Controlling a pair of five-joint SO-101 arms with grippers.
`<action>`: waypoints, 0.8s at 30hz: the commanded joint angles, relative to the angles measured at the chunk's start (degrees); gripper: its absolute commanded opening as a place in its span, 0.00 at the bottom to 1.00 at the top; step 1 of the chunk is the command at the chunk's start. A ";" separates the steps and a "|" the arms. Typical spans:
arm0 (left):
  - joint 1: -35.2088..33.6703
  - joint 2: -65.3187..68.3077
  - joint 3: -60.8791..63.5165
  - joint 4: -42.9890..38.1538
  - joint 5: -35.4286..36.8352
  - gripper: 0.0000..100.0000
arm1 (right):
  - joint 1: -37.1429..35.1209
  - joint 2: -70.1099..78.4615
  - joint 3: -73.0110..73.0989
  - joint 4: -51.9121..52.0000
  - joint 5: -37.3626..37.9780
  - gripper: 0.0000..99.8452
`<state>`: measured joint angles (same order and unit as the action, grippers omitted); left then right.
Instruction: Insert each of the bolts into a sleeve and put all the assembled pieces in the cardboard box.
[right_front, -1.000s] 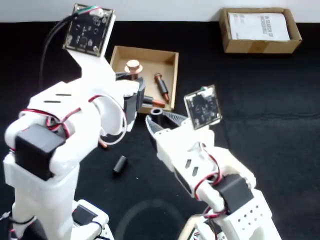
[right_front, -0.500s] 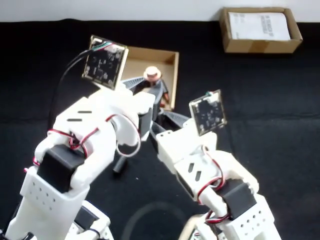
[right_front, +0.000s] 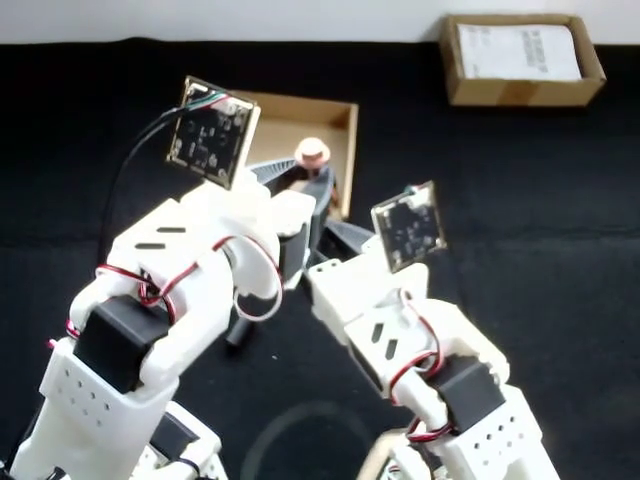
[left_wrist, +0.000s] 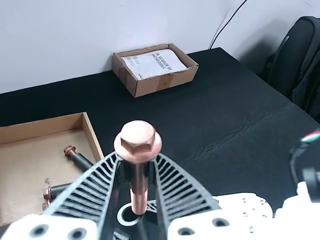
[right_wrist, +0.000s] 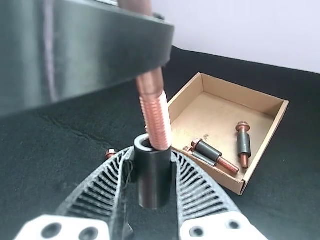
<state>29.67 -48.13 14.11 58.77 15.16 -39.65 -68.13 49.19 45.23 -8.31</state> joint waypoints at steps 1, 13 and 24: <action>0.75 -0.84 -0.48 0.62 -0.26 0.01 | -0.40 -1.10 -0.22 -1.63 0.70 0.01; 0.40 -0.92 -0.22 1.76 -0.35 0.01 | 0.75 -1.45 -0.40 -1.54 3.43 0.01; 0.40 -0.57 0.04 1.76 -0.44 0.01 | 2.77 -1.63 -0.48 -1.36 6.68 0.01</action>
<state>29.67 -48.13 14.37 60.35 15.16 -38.15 -68.13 49.19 45.23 -2.51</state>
